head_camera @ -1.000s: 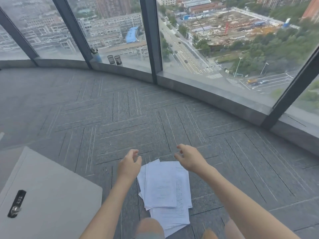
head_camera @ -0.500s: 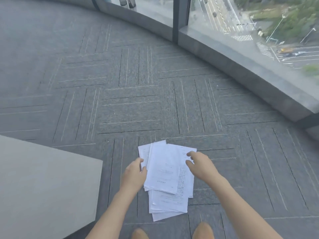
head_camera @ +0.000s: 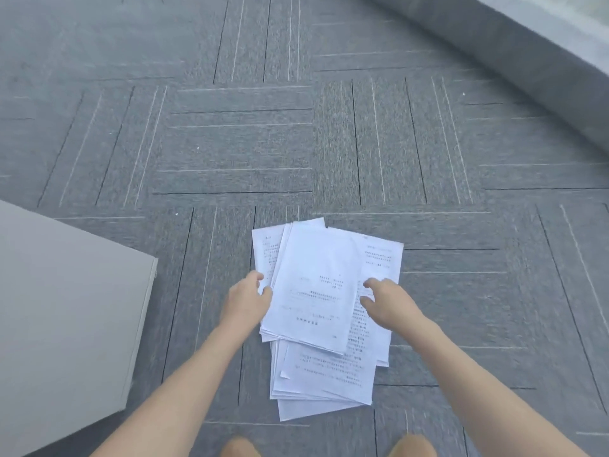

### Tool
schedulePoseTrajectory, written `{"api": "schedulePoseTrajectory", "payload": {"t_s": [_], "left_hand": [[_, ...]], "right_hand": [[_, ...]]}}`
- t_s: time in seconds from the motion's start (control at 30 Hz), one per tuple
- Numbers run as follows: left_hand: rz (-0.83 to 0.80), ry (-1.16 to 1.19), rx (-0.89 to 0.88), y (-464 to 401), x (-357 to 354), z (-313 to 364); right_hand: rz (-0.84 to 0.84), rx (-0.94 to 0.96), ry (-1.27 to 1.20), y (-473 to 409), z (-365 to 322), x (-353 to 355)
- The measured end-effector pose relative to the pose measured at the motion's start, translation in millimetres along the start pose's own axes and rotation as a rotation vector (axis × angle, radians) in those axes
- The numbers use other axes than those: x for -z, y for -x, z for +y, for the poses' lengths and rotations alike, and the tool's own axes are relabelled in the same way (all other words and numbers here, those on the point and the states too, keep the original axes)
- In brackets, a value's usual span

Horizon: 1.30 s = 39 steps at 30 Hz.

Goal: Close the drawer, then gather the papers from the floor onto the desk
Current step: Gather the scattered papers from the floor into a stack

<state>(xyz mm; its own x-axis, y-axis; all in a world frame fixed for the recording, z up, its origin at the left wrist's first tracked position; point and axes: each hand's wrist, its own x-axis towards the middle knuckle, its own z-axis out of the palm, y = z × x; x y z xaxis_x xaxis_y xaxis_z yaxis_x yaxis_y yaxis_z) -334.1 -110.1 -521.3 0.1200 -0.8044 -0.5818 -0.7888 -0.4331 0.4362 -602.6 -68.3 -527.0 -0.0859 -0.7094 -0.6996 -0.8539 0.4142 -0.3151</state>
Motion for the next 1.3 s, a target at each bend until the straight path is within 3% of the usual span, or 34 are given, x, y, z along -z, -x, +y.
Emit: {"api": "schedulePoseTrajectory", "payload": {"t_s": [0.2,0.43,0.6,0.87,1.07,1.3], "left_hand": [[-0.025,0.088,0.175,-39.4,-49.0,-57.3],[0.021,0.221,0.327,-68.1,-73.3,-82.6],[0.099,0.305,0.335,-80.0,-82.4,-86.9],[0.085,0.428,0.240,-83.3,-91.3,-76.3],[0.125,0.651,0.358,-88.3,-93.8,-70.8],[-0.015,0.591,0.329,-89.9,-97.2,-70.0]], "right_hand": [[-0.006,-0.139,0.044,-38.1,37.3,-60.6],[0.014,-0.295,0.024,-64.7,61.0,-85.3],[0.116,-0.248,0.085,-75.1,57.2,-117.8],[0.183,-0.193,0.000,-78.1,54.1,-121.6],[0.214,-0.106,0.097,-79.3,53.4,-127.3],[0.184,0.062,0.134,-86.1,44.0,-121.6]]}}
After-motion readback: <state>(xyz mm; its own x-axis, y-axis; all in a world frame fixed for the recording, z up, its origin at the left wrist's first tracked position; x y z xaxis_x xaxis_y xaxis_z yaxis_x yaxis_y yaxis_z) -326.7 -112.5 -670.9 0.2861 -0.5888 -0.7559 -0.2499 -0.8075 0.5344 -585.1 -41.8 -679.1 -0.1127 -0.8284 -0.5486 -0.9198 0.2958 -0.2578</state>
